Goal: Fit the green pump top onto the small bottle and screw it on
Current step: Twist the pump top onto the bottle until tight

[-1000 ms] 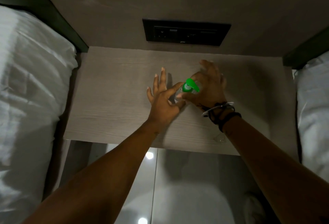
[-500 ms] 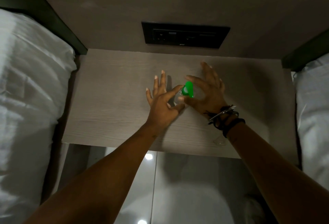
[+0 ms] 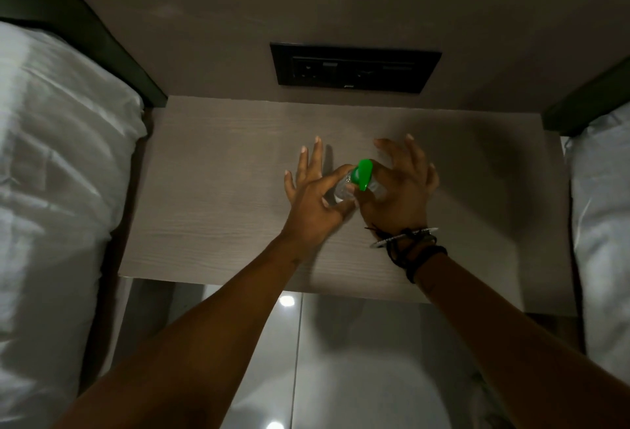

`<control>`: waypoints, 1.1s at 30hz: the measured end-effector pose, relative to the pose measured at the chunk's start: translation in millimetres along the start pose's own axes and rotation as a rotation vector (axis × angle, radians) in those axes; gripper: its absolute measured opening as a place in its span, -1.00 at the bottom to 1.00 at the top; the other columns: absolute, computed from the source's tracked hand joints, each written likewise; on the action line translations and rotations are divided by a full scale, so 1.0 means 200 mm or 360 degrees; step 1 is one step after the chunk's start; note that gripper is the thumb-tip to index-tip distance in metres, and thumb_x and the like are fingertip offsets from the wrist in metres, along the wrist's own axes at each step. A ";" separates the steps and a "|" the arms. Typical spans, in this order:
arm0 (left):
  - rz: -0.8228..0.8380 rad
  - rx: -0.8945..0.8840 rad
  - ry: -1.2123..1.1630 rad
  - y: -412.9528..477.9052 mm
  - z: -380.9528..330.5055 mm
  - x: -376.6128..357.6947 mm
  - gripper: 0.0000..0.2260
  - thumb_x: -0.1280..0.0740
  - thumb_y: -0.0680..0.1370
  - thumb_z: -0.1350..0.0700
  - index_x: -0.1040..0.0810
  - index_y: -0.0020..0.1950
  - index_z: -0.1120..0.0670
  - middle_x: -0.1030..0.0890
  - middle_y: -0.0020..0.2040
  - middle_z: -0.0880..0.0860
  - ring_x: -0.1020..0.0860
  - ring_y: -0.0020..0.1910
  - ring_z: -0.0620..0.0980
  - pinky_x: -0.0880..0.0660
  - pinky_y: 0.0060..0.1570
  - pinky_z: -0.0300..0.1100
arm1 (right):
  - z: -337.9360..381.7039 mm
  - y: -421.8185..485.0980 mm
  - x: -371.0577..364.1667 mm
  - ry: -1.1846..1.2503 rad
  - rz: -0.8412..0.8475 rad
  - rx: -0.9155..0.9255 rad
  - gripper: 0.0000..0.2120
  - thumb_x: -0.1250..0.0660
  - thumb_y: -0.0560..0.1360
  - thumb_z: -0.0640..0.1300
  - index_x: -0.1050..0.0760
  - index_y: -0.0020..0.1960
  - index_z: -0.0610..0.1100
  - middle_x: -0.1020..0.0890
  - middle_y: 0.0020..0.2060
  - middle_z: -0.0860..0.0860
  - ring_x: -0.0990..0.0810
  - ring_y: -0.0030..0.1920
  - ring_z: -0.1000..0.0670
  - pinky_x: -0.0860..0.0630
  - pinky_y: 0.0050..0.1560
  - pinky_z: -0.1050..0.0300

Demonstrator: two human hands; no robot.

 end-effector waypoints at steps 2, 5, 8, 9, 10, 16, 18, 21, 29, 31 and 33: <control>0.0047 0.0000 0.0007 0.02 0.01 0.00 -0.48 -0.48 0.41 -0.06 -0.44 0.33 -0.22 0.12 0.59 -0.05 0.25 0.55 0.01 0.35 0.42 0.18 | 0.02 0.00 0.00 -0.0006 -0.0022 -0.0041 -0.75 -0.47 0.28 -0.05 -0.61 -0.06 -0.06 -0.50 0.27 0.02 -0.20 0.44 -0.17 -0.13 0.30 -0.42; 0.0155 0.0002 -0.0056 0.06 0.03 0.02 -0.47 -0.49 0.40 -0.06 -0.40 0.32 -0.29 0.10 0.59 -0.06 0.26 0.54 -0.03 0.36 0.40 0.17 | 0.03 0.00 0.00 -0.0021 0.0005 -0.0125 -0.73 -0.47 0.29 -0.02 -0.60 -0.03 -0.06 -0.48 0.28 0.00 -0.19 0.45 -0.15 -0.12 0.32 -0.41; 0.0324 -0.0037 -0.0029 0.10 0.03 0.06 -0.49 -0.51 0.38 -0.07 -0.46 0.29 -0.26 0.08 0.58 -0.09 0.25 0.51 -0.10 0.36 0.39 0.14 | 0.00 0.01 0.02 -0.0035 0.0147 -0.0150 -0.55 -0.44 0.28 0.11 -0.53 0.12 -0.03 -0.36 0.38 -0.06 -0.13 0.46 -0.16 -0.08 0.36 -0.41; 0.0366 -0.0058 0.0009 0.11 0.03 0.06 -0.49 -0.51 0.38 -0.06 -0.45 0.28 -0.28 0.07 0.59 -0.08 0.24 0.50 -0.11 0.36 0.39 0.12 | 0.00 0.01 0.03 -0.0079 0.0201 -0.0134 -0.43 -0.40 0.27 0.19 -0.47 0.21 -0.04 -0.30 0.42 -0.09 -0.10 0.47 -0.17 -0.05 0.38 -0.40; 0.0391 -0.0073 0.0045 0.12 0.03 0.07 -0.48 -0.51 0.38 -0.04 -0.42 0.27 -0.31 0.06 0.59 -0.06 0.22 0.50 -0.10 0.35 0.38 0.09 | 0.00 0.00 0.04 -0.0108 0.0225 -0.0123 -0.33 -0.32 0.25 0.28 -0.42 0.26 -0.05 -0.26 0.44 -0.11 -0.08 0.47 -0.18 -0.03 0.40 -0.39; 0.0439 -0.0052 0.0207 0.17 0.04 0.07 -0.43 -0.49 0.43 0.05 -0.34 0.33 -0.31 0.04 0.59 -0.07 0.19 0.54 -0.06 0.31 0.40 0.05 | 0.10 -0.01 0.14 -0.0230 0.0070 -0.0146 -0.35 -0.13 0.25 0.50 -0.61 -0.20 -0.06 -0.42 0.37 -0.08 -0.19 0.44 -0.16 -0.02 0.37 -0.38; 0.0465 -0.0033 0.0181 0.17 0.04 0.08 -0.30 -0.51 0.40 0.04 -0.15 0.32 -0.38 0.04 0.59 -0.08 0.19 0.54 -0.06 0.30 0.42 0.11 | 0.14 0.02 0.13 -0.0235 0.0104 -0.0148 -0.40 -0.14 0.28 0.40 -0.62 -0.27 -0.11 -0.43 0.37 -0.07 -0.19 0.45 -0.16 0.01 0.39 -0.38; 0.0472 -0.0020 0.0155 0.18 0.04 0.08 -0.23 -0.53 0.39 0.05 -0.05 0.27 -0.42 0.04 0.60 -0.05 0.19 0.54 -0.06 0.31 0.43 0.09 | 0.17 0.05 0.13 -0.0130 0.0131 -0.0228 -0.41 -0.03 0.22 0.29 -0.61 -0.28 -0.14 -0.40 0.39 -0.06 -0.15 0.46 -0.15 0.05 0.41 -0.37; 0.0487 -0.0024 0.0146 0.17 0.03 0.09 -0.36 -0.54 0.38 0.09 -0.32 0.29 -0.35 0.04 0.59 -0.02 0.18 0.55 0.01 0.32 0.41 0.09 | 0.15 0.01 0.15 -0.0219 0.0289 -0.0207 -0.43 -0.16 0.32 0.33 -0.61 -0.17 -0.17 -0.34 0.42 -0.15 -0.09 0.47 -0.20 0.04 0.40 -0.40; 0.0568 0.0008 0.0114 0.17 -0.03 0.12 -0.30 -0.53 0.38 0.08 -0.20 0.26 -0.42 0.07 0.59 0.00 0.20 0.55 0.04 0.32 0.41 0.11 | 0.16 0.03 0.17 -0.0273 0.0351 -0.0263 -0.46 -0.19 0.36 0.30 -0.60 -0.08 -0.16 -0.30 0.44 -0.17 -0.07 0.48 -0.22 0.03 0.40 -0.42; 0.0718 -0.0022 0.0394 0.17 -0.07 0.20 -0.18 -0.53 0.37 0.04 -0.08 0.40 -0.37 0.18 0.59 0.05 0.25 0.54 0.06 0.31 0.40 0.16 | 0.17 0.01 0.21 -0.0340 0.0532 -0.0339 -0.38 -0.16 0.36 0.37 -0.53 0.07 -0.14 -0.23 0.46 -0.19 -0.03 0.48 -0.24 0.02 0.39 -0.42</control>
Point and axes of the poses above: each hand's wrist, its own y-axis towards the middle knuckle, its own x-axis out of the back of the hand, z = x × y, the point moved 4 cm from there along y, towards the middle knuckle
